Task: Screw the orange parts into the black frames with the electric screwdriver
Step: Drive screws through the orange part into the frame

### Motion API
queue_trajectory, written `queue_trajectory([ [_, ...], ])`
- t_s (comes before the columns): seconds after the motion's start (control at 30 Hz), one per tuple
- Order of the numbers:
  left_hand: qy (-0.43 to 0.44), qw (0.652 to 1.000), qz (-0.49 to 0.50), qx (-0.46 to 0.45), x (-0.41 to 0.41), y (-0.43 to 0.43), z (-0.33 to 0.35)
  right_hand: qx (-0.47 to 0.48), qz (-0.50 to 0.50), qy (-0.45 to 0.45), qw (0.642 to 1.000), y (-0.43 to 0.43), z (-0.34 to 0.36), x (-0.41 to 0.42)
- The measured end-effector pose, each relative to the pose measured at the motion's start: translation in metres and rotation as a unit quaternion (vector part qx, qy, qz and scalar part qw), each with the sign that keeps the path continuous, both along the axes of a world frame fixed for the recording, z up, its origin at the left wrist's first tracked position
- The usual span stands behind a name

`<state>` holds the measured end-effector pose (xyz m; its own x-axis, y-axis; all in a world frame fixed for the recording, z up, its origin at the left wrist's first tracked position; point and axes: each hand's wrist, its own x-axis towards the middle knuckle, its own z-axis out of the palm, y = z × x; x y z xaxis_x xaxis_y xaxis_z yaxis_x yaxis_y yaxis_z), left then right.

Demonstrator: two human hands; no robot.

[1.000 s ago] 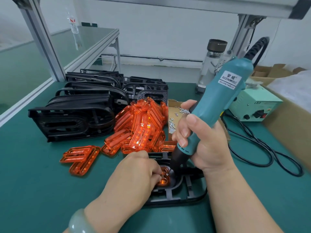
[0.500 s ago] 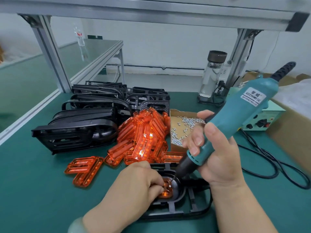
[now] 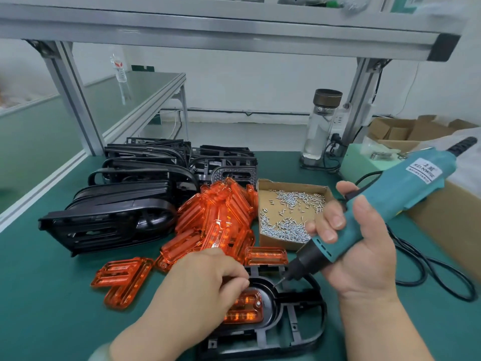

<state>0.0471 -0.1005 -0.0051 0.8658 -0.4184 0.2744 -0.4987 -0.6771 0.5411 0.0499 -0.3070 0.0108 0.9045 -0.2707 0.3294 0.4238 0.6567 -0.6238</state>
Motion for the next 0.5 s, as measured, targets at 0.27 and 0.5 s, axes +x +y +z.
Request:
queue_trajectory([
  [0.27,-0.205,0.940,0.271,-0.027,0.035,0.028,0.018,0.017,-0.009,-0.002,1.000,-0.006,0.000,-0.002],
  [0.5,-0.092,0.937,0.315,0.121,0.088,0.040,0.012,0.022,0.004,-0.001,1.000,-0.001,-0.001,0.001],
])
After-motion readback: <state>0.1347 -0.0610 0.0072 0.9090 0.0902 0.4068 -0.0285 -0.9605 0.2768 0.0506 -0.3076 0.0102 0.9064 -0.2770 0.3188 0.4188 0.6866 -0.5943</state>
